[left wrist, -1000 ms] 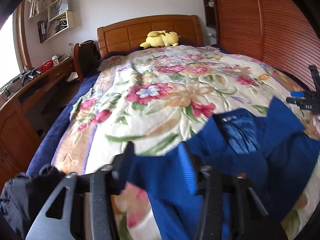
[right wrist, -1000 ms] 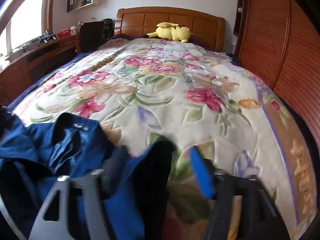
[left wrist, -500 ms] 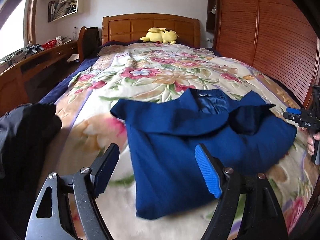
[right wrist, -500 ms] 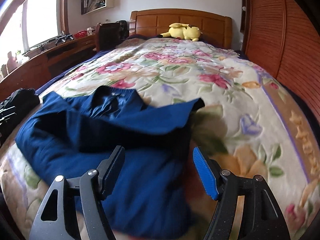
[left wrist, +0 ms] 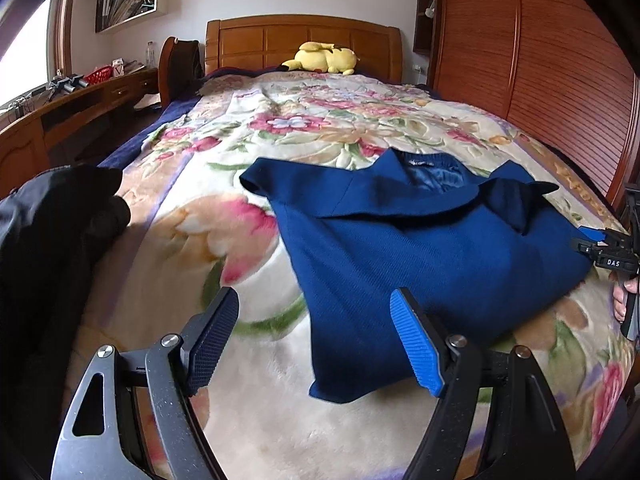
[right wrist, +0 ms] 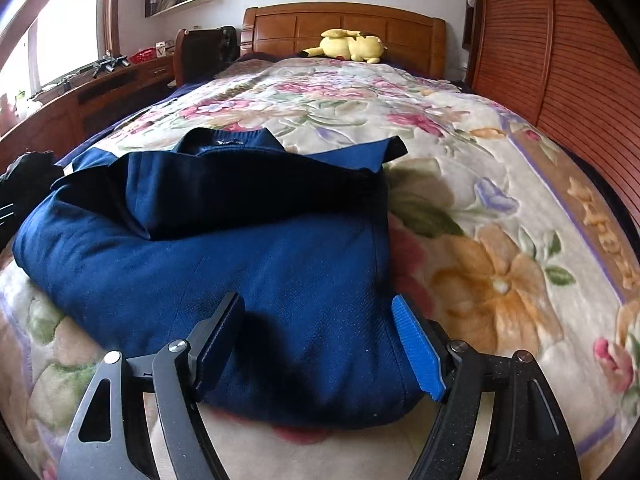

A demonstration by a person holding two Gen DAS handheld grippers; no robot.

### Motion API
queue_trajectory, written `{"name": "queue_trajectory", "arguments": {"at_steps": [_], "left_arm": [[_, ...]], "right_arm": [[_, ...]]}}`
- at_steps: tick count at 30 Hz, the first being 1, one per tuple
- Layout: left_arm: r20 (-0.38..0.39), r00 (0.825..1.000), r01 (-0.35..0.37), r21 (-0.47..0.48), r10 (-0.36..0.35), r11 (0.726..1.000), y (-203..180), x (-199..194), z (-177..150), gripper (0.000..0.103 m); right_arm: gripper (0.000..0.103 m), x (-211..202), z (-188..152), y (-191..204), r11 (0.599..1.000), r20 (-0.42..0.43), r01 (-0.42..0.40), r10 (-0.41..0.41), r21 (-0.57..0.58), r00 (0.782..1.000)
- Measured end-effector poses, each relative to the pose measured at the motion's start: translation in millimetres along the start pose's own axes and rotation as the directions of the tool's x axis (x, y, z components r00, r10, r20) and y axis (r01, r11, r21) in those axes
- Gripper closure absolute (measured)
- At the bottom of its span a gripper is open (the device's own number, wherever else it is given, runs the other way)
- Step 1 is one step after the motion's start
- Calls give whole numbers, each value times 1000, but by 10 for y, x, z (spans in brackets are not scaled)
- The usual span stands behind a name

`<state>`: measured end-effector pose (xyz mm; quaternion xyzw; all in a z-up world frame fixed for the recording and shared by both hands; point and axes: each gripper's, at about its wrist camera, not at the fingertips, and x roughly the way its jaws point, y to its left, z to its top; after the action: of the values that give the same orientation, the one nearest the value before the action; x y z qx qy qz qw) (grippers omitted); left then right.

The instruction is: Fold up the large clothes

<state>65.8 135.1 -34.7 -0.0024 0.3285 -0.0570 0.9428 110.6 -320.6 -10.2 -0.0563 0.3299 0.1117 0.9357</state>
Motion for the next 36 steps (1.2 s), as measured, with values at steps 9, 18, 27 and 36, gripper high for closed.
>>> {"name": "queue_trajectory", "arguments": {"at_steps": [9, 18, 27, 36], "left_arm": [[-22, 1000, 23, 32, -22, 999, -64, 1, -105, 24], [-40, 998, 40, 28, -39, 999, -95, 40, -122, 24], [-76, 989, 124, -2, -124, 992, -88, 146, -124, 71], [-42, 992, 119, 55, -117, 991, -204, -8, -57, 99]], "right_arm": [[21, -11, -77, 87, 999, 18, 31, -31, 12, 999], [17, 20, -161, 71, 998, -5, 46, -46, 53, 999], [17, 107, -124, 25, 995, -62, -50, 56, 90, 997], [68, 114, -88, -5, 981, -92, -179, 186, 77, 978]]}}
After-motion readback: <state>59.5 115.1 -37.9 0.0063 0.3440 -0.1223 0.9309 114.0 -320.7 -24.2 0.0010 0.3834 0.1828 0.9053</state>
